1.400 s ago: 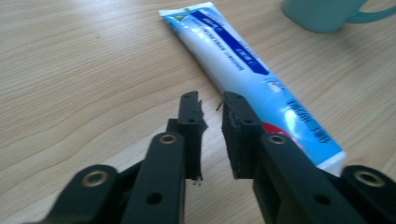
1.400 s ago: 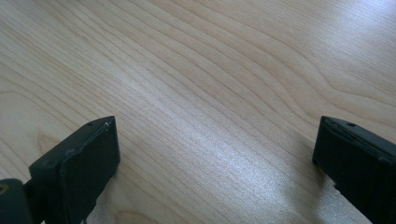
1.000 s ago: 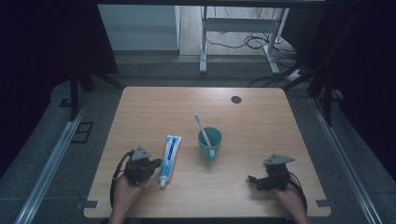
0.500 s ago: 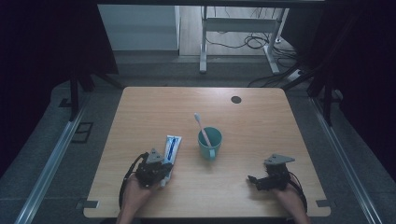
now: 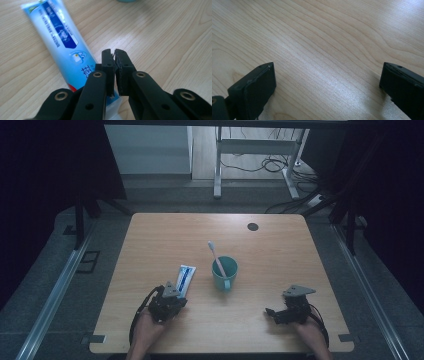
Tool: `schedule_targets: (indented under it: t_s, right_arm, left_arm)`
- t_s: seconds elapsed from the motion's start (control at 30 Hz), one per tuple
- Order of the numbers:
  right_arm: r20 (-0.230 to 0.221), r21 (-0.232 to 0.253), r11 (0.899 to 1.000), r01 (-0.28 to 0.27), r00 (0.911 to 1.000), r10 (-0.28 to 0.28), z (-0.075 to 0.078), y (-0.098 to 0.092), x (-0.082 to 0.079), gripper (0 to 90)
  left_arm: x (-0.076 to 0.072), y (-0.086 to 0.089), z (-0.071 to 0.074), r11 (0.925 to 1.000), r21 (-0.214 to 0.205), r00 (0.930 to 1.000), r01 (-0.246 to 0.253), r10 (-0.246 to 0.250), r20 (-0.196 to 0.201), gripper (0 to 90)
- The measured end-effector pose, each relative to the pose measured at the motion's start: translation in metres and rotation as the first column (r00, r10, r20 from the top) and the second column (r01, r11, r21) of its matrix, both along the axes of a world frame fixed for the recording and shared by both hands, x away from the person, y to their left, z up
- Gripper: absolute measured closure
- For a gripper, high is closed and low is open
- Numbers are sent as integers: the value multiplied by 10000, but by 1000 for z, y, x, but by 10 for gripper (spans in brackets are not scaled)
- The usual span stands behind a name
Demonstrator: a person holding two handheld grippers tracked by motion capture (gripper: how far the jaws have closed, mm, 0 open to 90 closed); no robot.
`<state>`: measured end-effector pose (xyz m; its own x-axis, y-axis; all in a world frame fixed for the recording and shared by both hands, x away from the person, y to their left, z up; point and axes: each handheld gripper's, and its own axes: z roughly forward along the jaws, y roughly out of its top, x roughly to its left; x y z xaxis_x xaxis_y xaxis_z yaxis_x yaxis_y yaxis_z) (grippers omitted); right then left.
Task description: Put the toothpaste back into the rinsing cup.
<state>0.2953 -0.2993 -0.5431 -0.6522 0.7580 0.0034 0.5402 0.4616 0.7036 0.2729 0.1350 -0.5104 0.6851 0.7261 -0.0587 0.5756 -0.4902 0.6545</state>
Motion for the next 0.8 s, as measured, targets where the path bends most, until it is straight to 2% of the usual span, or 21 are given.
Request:
schedule_targets:
  t_s: [0.13, 0.43, 0.8]
  right_arm:
    - [2, 1, 10000, 1, 10000, -1, 0, 0, 0, 3]
    - [2, 1, 10000, 2, 10000, -2, 0, 0, 0, 2]
    - [1, 0, 10000, -1, 10000, 1, 0, 0, 0, 3]
  left_arm:
    - [1, 5, -2, 9995, 271, 9999, -164, 165, -26, 856]
    - [4, 21, -1, 9985, 181, 9987, -515, 514, 17, 843]
    - [4, 23, 0, 9993, 172, 9994, -333, 331, 79, 812]
